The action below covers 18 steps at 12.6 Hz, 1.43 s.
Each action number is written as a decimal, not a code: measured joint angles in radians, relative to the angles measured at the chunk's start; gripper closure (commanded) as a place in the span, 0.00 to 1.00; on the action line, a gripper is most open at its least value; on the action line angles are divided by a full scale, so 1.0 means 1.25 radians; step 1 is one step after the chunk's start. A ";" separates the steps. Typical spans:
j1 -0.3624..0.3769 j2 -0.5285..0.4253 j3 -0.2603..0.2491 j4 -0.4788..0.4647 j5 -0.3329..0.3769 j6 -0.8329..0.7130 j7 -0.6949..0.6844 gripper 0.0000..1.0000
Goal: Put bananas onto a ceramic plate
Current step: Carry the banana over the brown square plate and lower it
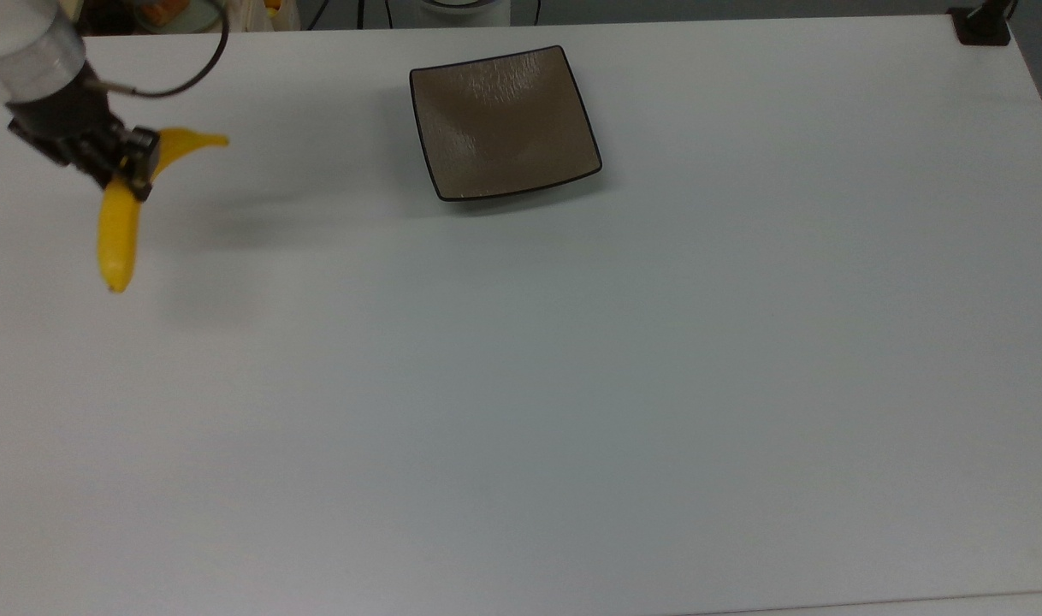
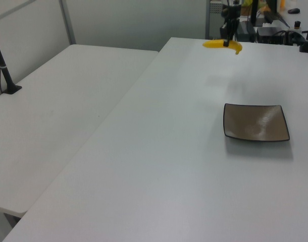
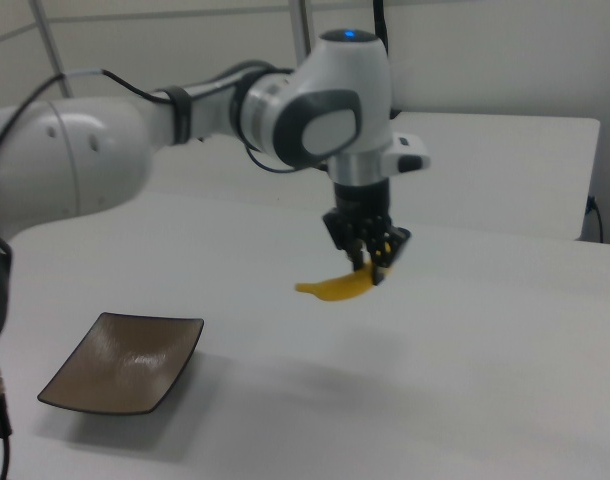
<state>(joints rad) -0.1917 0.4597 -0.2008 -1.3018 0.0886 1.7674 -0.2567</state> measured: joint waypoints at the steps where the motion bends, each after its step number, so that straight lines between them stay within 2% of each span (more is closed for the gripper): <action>1: 0.016 -0.036 0.002 -0.010 0.000 -0.067 -0.021 0.97; 4: 0.070 -0.136 0.018 -0.047 0.001 -0.209 -0.029 0.97; 9: 0.082 -0.297 0.116 -0.231 0.001 -0.232 0.018 0.96; 13: 0.084 -0.359 0.178 -0.351 0.001 -0.232 0.080 0.96; 18: 0.095 -0.405 0.198 -0.504 0.013 -0.169 0.140 0.96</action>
<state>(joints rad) -0.0729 -0.0464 0.0467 -1.9316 0.1047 1.5562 -0.0822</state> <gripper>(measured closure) 0.661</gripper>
